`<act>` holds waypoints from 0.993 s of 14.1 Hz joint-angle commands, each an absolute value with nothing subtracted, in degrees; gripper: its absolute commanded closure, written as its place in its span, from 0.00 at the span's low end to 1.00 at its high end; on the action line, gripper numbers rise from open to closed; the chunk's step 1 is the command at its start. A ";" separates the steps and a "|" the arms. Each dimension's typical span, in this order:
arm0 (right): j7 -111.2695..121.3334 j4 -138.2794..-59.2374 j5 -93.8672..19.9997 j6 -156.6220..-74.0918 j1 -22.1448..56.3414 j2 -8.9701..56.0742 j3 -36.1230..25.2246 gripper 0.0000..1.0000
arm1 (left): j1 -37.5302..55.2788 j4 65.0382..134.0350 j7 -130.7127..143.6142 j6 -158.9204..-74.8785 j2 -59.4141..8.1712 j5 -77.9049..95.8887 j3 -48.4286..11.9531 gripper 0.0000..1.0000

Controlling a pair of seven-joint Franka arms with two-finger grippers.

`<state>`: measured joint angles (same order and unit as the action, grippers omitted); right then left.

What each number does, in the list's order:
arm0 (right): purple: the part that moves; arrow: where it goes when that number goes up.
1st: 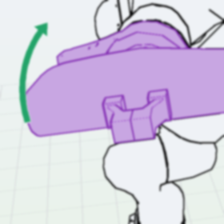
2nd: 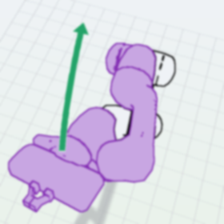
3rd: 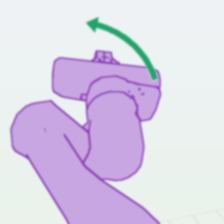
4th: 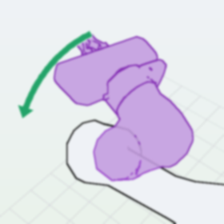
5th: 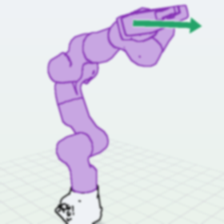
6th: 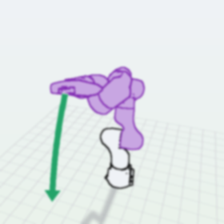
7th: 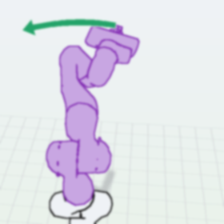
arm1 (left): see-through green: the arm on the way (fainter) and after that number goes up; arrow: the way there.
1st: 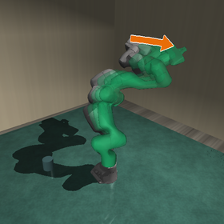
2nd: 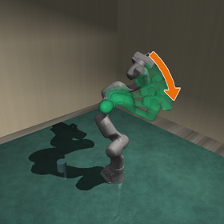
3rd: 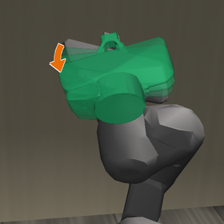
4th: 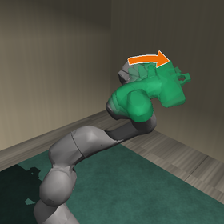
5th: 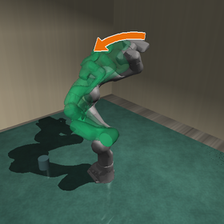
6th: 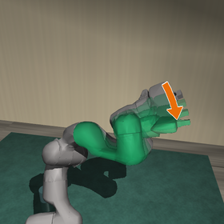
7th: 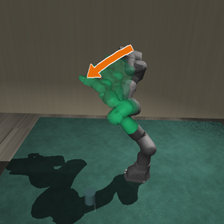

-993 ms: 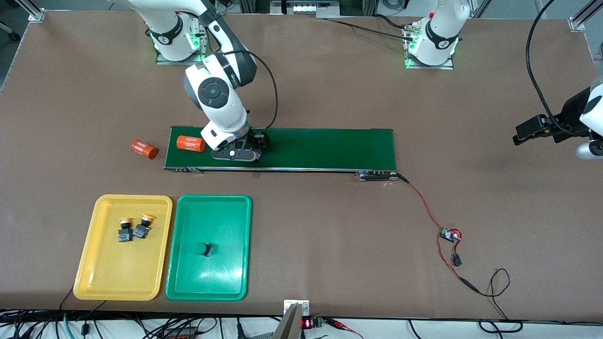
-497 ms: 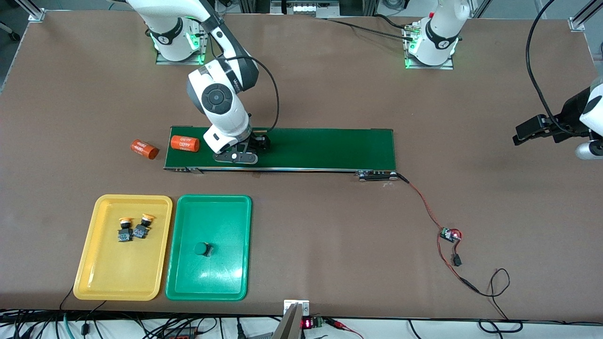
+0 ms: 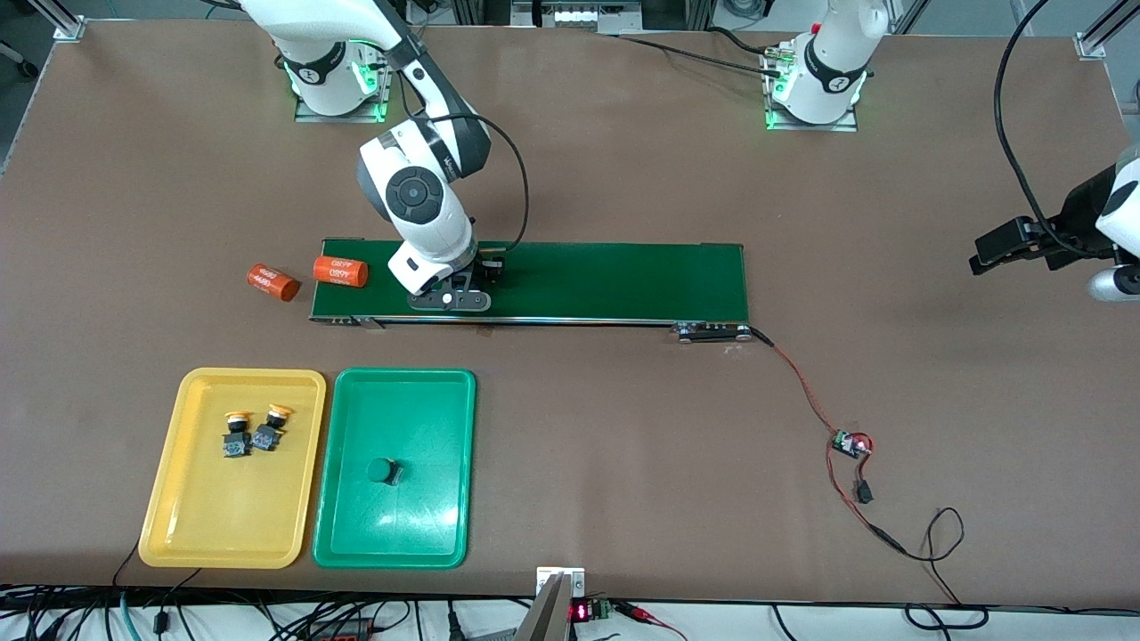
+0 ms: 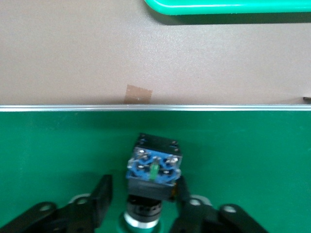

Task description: Sort buttons by color to trays

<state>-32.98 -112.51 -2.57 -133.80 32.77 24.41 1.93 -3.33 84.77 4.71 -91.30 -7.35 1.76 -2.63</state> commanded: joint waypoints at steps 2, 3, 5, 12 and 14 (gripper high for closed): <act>-30.67 -111.36 -3.87 -132.72 32.34 24.26 1.85 0.82 | -3.34 85.34 3.69 -91.93 -6.59 0.35 -2.72 0.00; -30.67 -111.18 -3.87 -132.37 32.26 23.82 1.67 0.86 | -3.34 85.34 3.69 -91.93 -6.59 0.35 -2.72 0.00; -30.59 -107.86 -3.78 -129.48 30.86 23.38 1.58 0.88 | -3.34 85.34 3.69 -91.93 -6.59 0.35 -2.72 0.00; -16.81 -91.77 -0.28 -122.78 21.28 27.94 1.49 0.88 | -3.34 85.34 3.69 -91.93 -6.59 0.26 -2.72 0.00; -14.77 -86.86 1.93 -123.22 19.61 31.97 1.49 0.87 | -3.34 85.34 3.69 -91.85 -6.59 0.35 -2.72 0.00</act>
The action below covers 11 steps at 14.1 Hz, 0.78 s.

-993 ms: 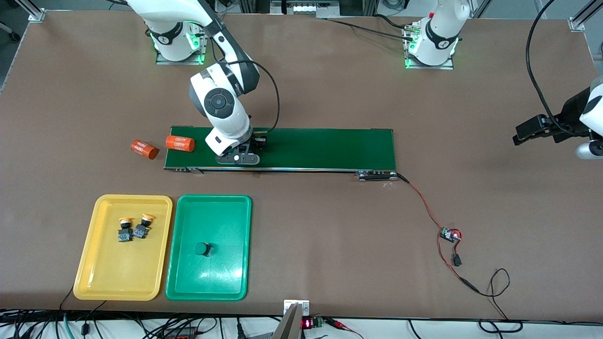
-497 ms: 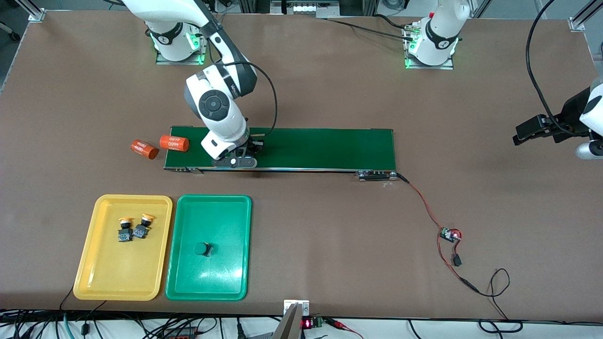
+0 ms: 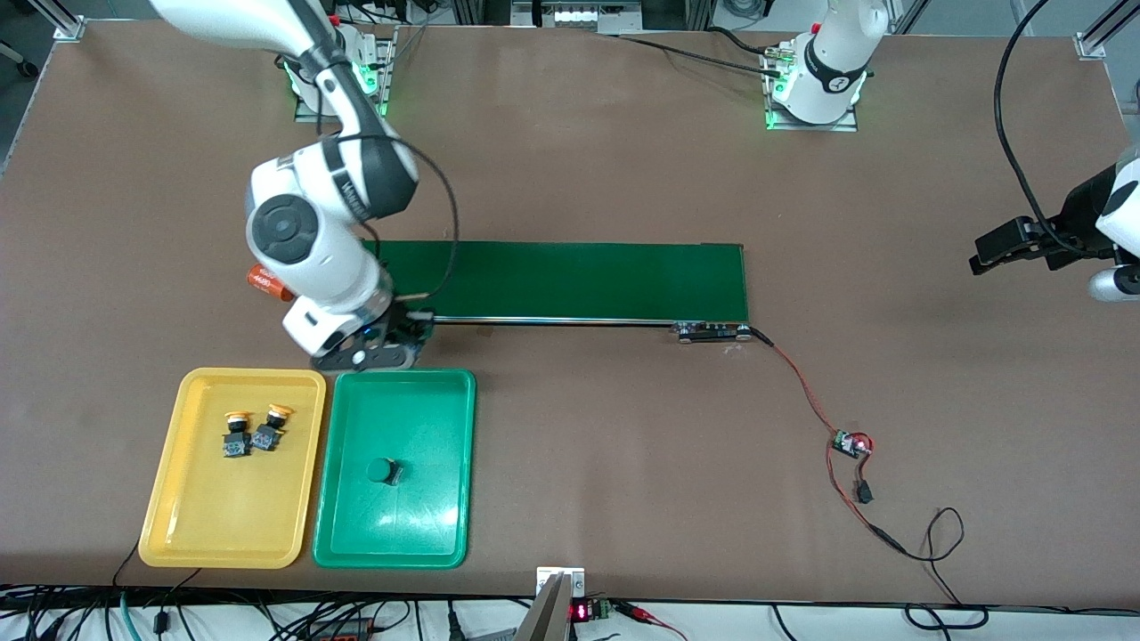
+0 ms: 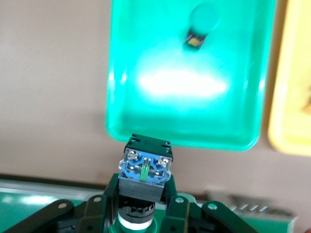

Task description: Sort buttons by color to trays

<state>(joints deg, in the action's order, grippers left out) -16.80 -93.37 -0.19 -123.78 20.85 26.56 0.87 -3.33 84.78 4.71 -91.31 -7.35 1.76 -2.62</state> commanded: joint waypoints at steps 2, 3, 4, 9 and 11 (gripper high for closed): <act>-13.63 -80.97 2.28 -124.88 18.55 37.33 1.41 0.87 | -3.34 85.34 3.69 -91.93 -6.68 0.26 -2.72 0.00; -13.36 -79.03 2.29 -127.15 18.20 39.79 1.41 0.87 | -3.34 85.34 3.69 -91.85 -6.77 0.26 -2.72 0.00; -13.19 -77.88 2.29 -130.66 18.11 41.90 1.41 0.87 | -3.34 85.34 3.69 -91.85 -6.77 0.26 -2.72 0.00; -13.18 -77.87 2.37 -138.34 18.02 46.40 1.06 0.79 | -3.34 85.34 3.69 -91.85 -6.77 0.35 -2.72 0.00; -13.45 -77.96 2.37 -138.69 18.02 46.76 0.70 0.41 | -3.34 85.34 3.69 -91.85 -6.77 0.35 -2.81 0.00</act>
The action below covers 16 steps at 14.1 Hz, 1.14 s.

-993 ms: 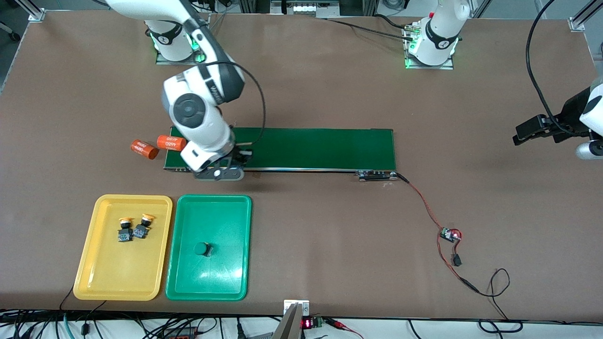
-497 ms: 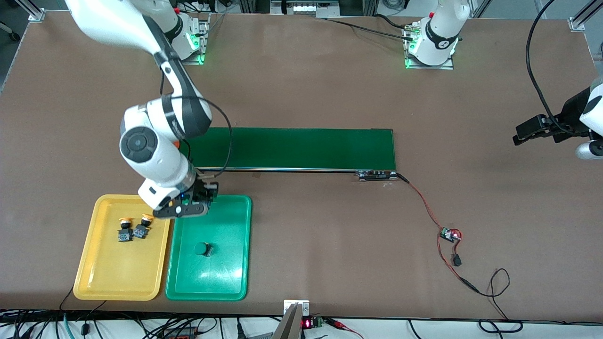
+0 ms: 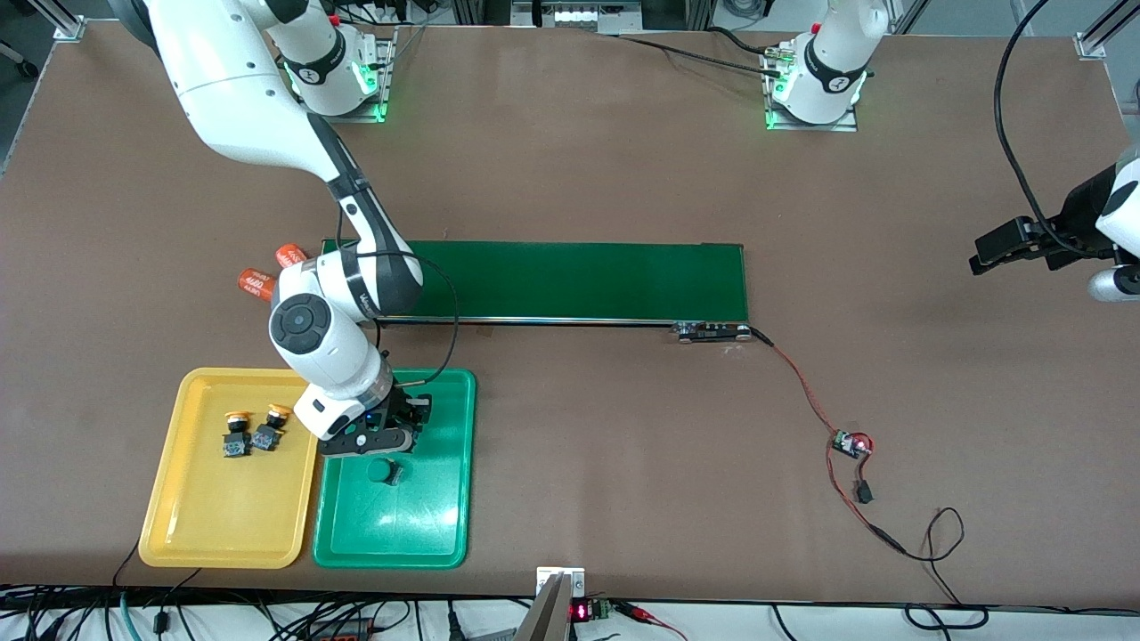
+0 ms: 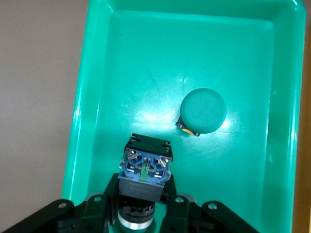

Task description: Sort buttons by color to trays

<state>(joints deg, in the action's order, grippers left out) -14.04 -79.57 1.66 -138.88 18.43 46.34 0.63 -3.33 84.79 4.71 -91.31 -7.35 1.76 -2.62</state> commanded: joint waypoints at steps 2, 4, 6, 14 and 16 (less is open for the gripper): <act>-13.36 -78.05 2.46 -138.69 17.84 47.02 0.70 0.00 | -3.34 85.43 3.69 -91.93 -6.77 0.35 -2.72 0.00; -13.10 -77.96 2.46 -138.60 17.93 46.85 0.70 0.00 | -3.34 85.43 3.69 -91.85 -6.77 0.35 -2.72 0.00; -12.83 -77.96 2.29 -137.82 17.75 46.15 0.35 0.00 | -3.34 85.43 3.69 -91.85 -6.77 0.35 -2.73 0.00; -9.68 -77.52 1.41 -110.53 10.29 33.16 0.00 0.00 | -3.25 85.60 3.52 -90.79 -6.33 0.26 -2.90 0.00; -8.36 -77.26 0.19 -103.74 7.40 26.76 0.17 0.00 | -3.34 85.61 3.52 -90.70 -6.33 0.26 -2.90 0.00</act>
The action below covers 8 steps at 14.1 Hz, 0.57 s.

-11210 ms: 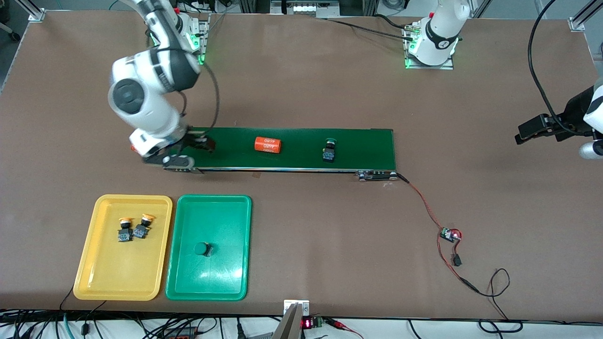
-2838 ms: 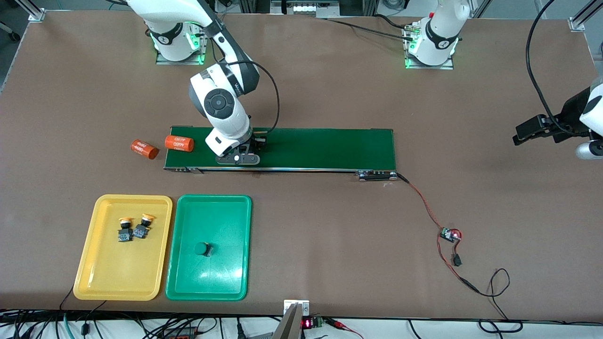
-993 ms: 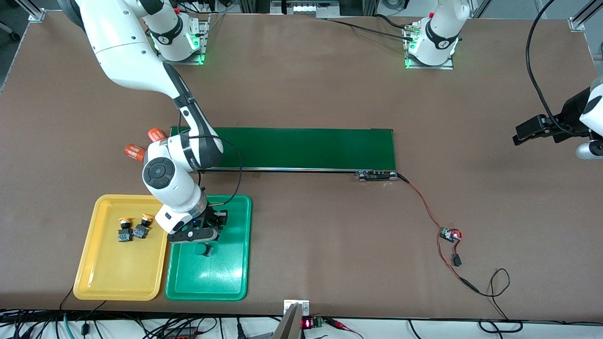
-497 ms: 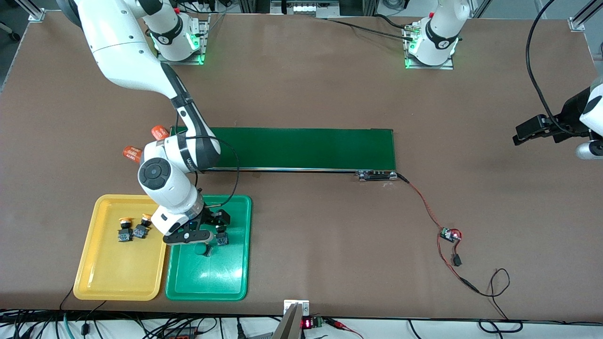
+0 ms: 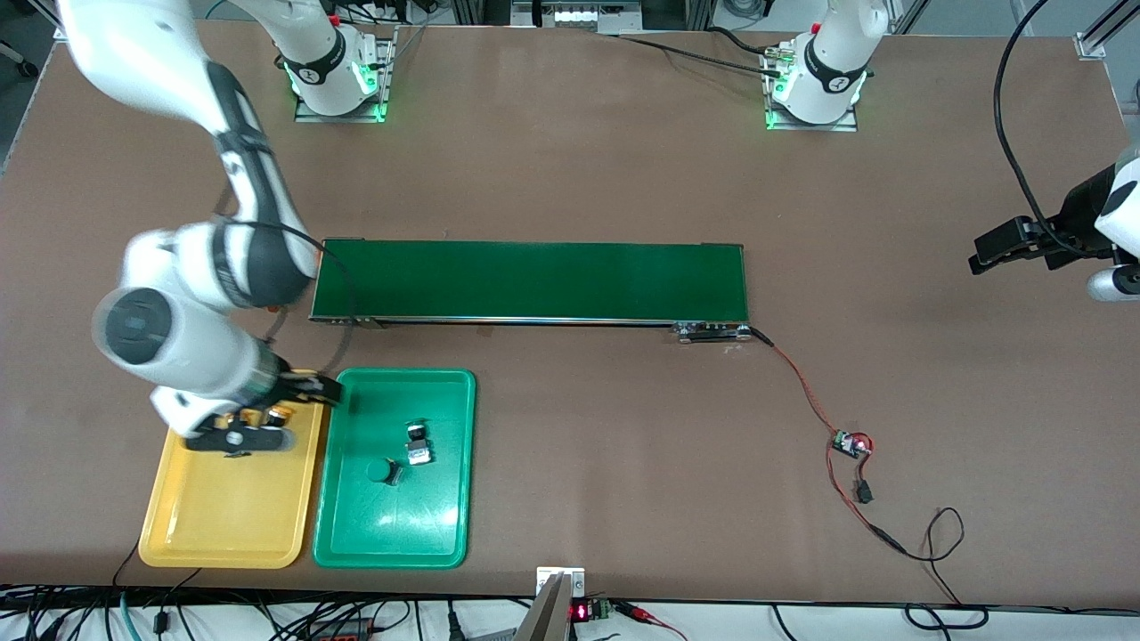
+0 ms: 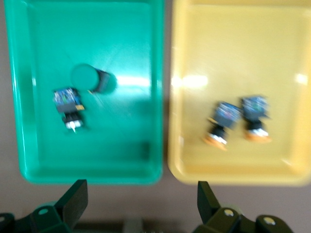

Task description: Sort buttons by color to trays

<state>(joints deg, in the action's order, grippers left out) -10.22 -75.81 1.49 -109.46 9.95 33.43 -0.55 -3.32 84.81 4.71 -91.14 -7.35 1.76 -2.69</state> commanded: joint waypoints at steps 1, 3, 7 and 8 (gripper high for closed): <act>-8.26 -77.60 -0.78 -101.36 6.08 24.02 0.18 0.00 | -3.34 85.69 3.52 -90.70 -6.33 0.26 -2.90 0.00; -6.61 -79.27 -1.05 -94.34 0.99 17.87 0.18 0.00 | -3.34 85.69 3.52 -90.70 -6.33 0.26 -2.90 0.00; 2.11 -89.19 0.09 -88.51 -3.33 4.33 0.18 0.00 | -3.34 85.61 3.60 -90.09 -6.24 0.26 -2.90 0.00; 2.02 -91.30 0.00 -87.46 -3.51 2.31 0.18 0.00 | -3.34 85.61 3.60 -90.00 -6.15 0.35 -2.99 0.00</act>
<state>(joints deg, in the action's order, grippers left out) 1.26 -83.91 0.19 -87.74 -2.73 8.15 -0.71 -3.32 84.86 4.71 -90.75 -7.35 1.76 -2.73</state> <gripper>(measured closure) 0.000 0.000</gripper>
